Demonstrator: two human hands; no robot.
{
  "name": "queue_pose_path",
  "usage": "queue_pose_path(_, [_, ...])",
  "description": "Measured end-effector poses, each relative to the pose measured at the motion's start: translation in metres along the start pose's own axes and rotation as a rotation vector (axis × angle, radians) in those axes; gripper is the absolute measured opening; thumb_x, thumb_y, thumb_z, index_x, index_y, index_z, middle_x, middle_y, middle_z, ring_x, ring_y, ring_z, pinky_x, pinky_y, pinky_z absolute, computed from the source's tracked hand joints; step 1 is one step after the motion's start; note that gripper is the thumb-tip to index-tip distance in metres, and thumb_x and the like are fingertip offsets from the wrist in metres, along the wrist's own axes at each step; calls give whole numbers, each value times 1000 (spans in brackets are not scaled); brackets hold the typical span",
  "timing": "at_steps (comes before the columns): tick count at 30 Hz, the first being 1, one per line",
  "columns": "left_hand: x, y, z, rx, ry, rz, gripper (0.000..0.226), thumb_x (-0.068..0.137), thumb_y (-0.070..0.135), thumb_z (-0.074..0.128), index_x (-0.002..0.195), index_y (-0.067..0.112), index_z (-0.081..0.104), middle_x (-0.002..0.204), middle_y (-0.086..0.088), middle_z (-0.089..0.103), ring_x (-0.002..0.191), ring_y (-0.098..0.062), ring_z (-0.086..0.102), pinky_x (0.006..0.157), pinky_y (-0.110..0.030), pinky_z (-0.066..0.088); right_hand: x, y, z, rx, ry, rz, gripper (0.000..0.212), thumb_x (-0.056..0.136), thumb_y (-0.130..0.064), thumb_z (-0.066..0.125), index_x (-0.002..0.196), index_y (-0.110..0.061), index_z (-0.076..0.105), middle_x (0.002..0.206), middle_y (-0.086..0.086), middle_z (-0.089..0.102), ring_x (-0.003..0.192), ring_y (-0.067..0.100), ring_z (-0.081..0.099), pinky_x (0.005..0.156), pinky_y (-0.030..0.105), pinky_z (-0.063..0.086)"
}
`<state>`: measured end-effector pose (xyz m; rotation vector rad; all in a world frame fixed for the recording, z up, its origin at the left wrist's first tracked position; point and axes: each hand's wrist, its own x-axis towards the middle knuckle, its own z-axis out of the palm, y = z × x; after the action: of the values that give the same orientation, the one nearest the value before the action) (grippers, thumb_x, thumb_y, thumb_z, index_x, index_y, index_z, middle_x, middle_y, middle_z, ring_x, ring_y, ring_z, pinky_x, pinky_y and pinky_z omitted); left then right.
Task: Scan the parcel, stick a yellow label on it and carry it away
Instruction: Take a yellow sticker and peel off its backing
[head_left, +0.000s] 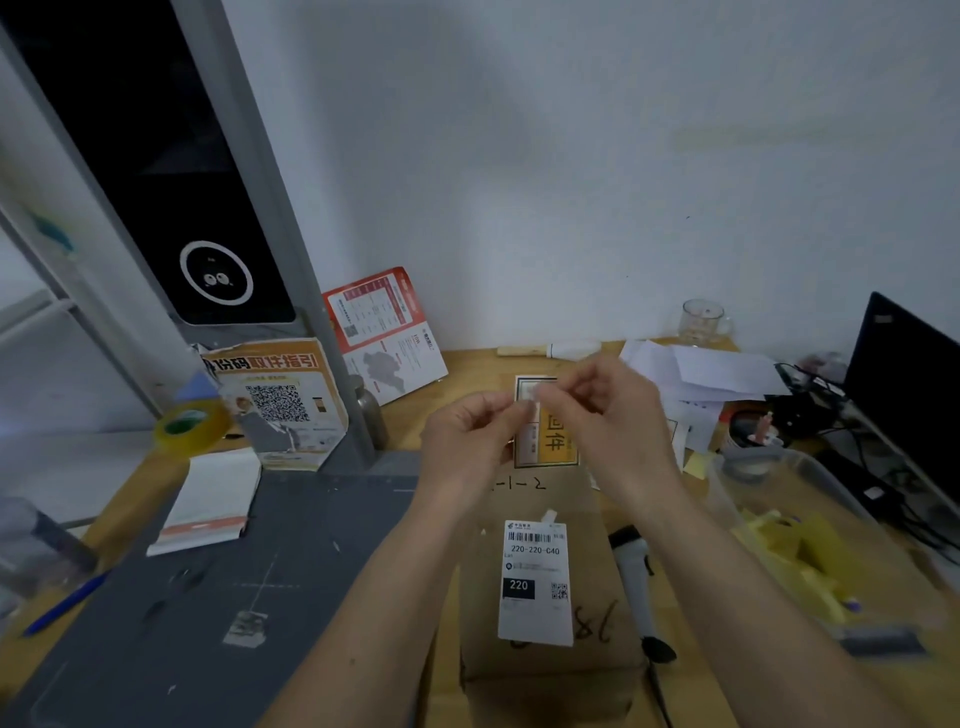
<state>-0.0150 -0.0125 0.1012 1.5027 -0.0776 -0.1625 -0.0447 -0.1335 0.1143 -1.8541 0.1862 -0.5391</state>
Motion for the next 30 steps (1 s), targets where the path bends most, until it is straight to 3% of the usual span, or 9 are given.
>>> queue_pose_path(2, [-4,3,2,15,-42,24,15,89,10,62,98,7,74,95,-15,76,93,-28,71,83,-36,59,-2,-1,3,93,-98,26,14,76,-20,75,76,-14,62,75,8,68,68,20,64,63,29,53])
queue_pose_path(7, [-12,8,0,78,-186,120,25,86,7,64,108,16,72,100,-22,72,100,-36,66,94,-43,53,-1,1,-4,263,-93,88,16,81,-13,71,73,1,65,51,4,60,43,10,52,40,21,41])
queue_pose_path(10, [-14,10,2,67,-200,134,28,85,8,66,111,17,71,104,-26,69,96,-33,66,94,-42,51,0,2,-6,331,-74,104,15,82,-10,69,74,2,67,52,6,61,42,12,52,39,22,42])
queue_pose_path(13, [-16,10,3,90,-215,137,29,84,11,67,111,22,71,105,-15,72,102,-31,65,96,-40,52,-1,3,-6,404,-80,108,18,79,-12,72,76,3,62,59,12,64,44,16,53,39,23,42])
queue_pose_path(17, [-21,10,6,104,-241,131,31,84,7,66,111,22,71,102,-9,73,91,-14,64,93,-37,53,-2,7,-10,412,-83,122,14,81,-13,71,77,-1,65,57,8,64,46,18,54,40,24,43])
queue_pose_path(20, [-26,10,8,115,-260,142,37,84,2,64,114,24,70,97,-7,73,89,-11,63,93,-37,53,-3,9,-10,431,-81,128,9,84,-9,67,81,0,66,53,3,63,45,16,54,40,23,43])
queue_pose_path(27, [-30,10,10,68,-274,132,48,80,-2,69,120,23,66,101,-9,73,88,-7,64,84,-22,55,-8,7,-15,494,-77,114,8,84,-7,66,78,-1,67,55,7,63,44,17,54,40,22,42])
queue_pose_path(30, [-31,9,12,67,-276,132,53,78,-6,68,121,25,65,100,-5,72,90,-8,64,85,-23,55,-9,5,-16,513,-63,117,8,84,-7,66,78,-3,67,54,6,63,43,16,54,40,23,42])
